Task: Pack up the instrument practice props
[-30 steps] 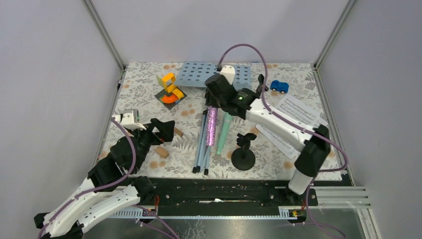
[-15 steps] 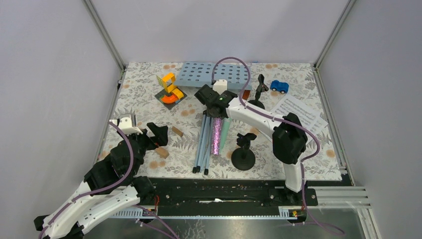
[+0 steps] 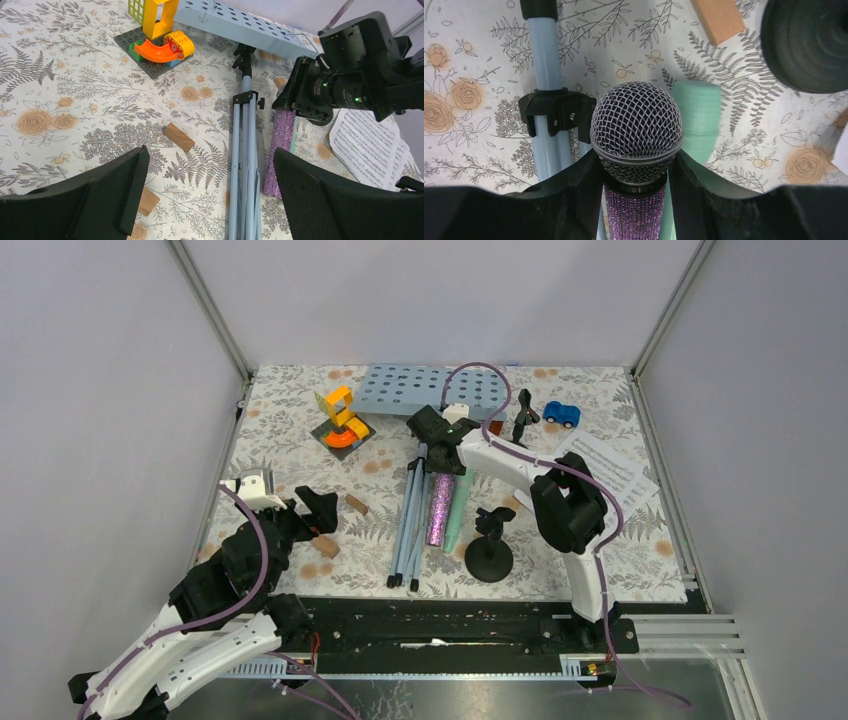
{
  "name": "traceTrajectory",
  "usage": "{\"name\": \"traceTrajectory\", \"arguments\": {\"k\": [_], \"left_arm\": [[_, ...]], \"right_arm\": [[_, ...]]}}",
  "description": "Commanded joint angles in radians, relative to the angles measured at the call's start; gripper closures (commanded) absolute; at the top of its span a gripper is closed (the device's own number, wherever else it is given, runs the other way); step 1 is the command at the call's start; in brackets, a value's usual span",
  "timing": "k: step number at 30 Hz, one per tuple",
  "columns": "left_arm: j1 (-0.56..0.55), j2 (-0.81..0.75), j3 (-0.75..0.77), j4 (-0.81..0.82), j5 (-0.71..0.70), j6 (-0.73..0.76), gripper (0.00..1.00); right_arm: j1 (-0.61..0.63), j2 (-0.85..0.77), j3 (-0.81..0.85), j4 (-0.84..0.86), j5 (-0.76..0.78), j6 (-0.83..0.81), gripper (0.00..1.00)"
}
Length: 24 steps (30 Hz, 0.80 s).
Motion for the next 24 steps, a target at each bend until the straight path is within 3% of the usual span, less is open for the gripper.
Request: {"name": "traceTrajectory", "arguments": {"k": [1,11,16,24], "left_arm": [[0.003,0.012,0.003,0.009,-0.006,-0.001,0.01],[0.003,0.012,0.002,0.009,-0.008,-0.002,0.01],[0.003,0.013,0.002,0.010,-0.008,-0.004,0.01],[0.002,0.014,0.002,0.010,-0.012,-0.003,0.01]], "right_arm": [[-0.002,0.024,0.012,0.043,-0.034,0.010,0.77],[-0.003,0.018,0.012,0.043,-0.032,-0.005,0.43],[-0.003,-0.023,0.011,0.038,-0.024,-0.020,0.32],[-0.001,-0.164,0.050,0.061,-0.085,-0.108,0.30]]}}
